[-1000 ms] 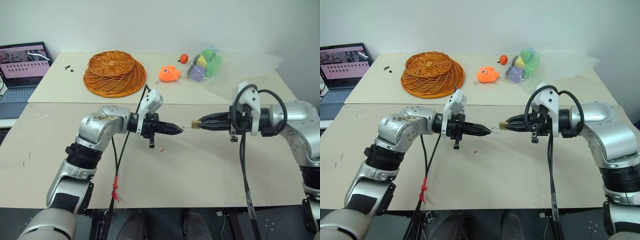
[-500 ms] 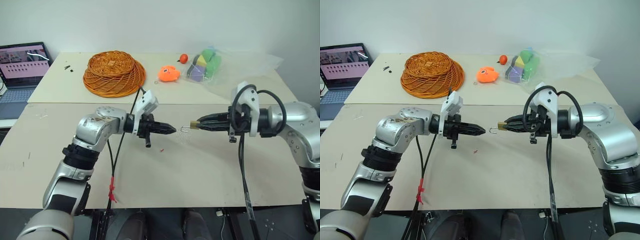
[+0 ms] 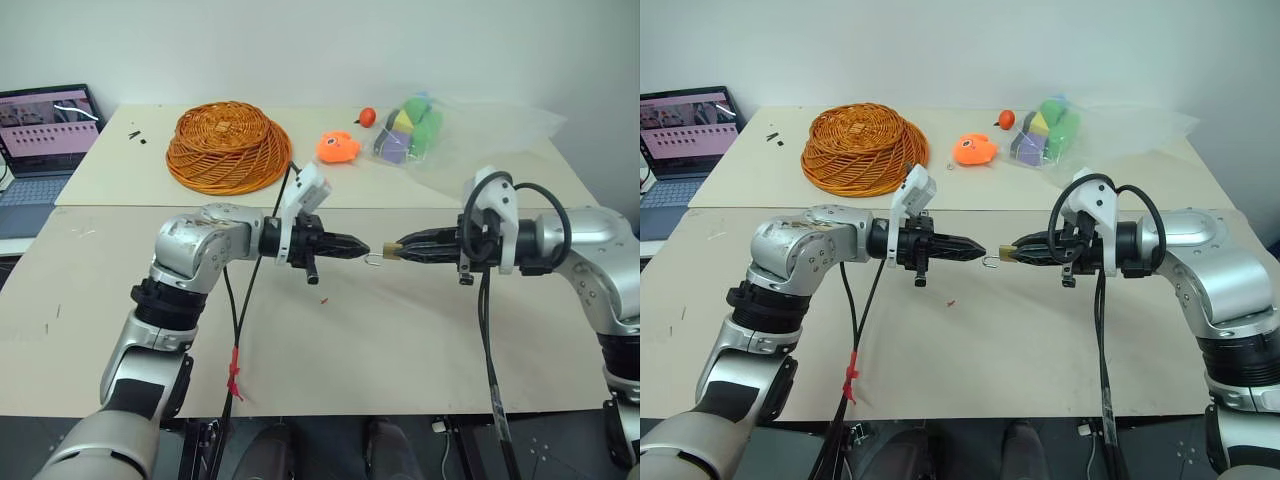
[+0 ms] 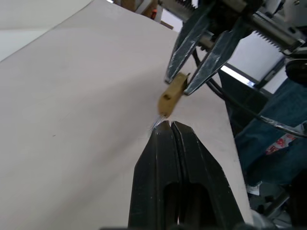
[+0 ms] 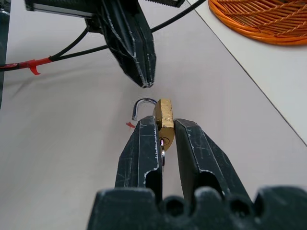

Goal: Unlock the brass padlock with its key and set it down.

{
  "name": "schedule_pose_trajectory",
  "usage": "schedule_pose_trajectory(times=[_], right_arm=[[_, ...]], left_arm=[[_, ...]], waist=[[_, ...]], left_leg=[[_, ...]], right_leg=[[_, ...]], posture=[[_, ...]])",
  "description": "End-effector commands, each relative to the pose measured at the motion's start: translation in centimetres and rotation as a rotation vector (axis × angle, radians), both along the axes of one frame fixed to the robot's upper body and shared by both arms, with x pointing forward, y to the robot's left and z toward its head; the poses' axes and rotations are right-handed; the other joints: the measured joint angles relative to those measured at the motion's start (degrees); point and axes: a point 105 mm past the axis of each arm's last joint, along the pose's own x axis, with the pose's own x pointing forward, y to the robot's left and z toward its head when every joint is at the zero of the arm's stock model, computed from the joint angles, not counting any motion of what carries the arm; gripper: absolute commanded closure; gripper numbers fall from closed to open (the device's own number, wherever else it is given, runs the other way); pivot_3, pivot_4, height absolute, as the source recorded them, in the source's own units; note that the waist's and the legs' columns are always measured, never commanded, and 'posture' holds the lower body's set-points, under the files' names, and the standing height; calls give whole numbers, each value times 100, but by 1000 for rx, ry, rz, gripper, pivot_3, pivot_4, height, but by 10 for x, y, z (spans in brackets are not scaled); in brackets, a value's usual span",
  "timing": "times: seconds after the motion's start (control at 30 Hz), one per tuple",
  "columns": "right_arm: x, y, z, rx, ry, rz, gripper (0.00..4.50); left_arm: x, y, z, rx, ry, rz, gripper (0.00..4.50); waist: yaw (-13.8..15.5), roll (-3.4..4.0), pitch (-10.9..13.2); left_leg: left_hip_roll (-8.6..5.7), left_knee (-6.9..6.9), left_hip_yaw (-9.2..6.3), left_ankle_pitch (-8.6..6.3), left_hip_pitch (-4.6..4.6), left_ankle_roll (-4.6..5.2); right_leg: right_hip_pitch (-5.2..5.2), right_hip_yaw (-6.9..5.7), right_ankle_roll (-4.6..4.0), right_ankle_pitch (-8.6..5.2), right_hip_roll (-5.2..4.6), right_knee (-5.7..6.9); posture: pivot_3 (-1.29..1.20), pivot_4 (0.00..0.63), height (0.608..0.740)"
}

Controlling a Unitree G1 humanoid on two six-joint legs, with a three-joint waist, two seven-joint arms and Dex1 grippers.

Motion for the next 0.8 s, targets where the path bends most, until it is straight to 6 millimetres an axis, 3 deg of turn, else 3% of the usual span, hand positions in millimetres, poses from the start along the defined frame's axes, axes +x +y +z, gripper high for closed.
schedule_pose_trajectory(times=[0.03, 0.8], right_arm=[[-2, 0, 12, 5, -62, 9, 4399], [-8, 6, 28, 16, -93, 32, 4399]], left_arm=[[-8, -4, 0, -2, -21, -21, 4451], [-8, -11, -3, -13, -12, -22, 4451]], waist=[[-5, 0, 0], [10, 0, 0]], left_leg=[[0, -1, 0, 0, 4, 0], [-1, -2, 0, 1, 4, -2]], right_leg=[[1, 1, 0, 0, 0, 0], [3, 1, 0, 0, -1, -1]], posture=[[0, 150, 739], [0, 150, 739]])
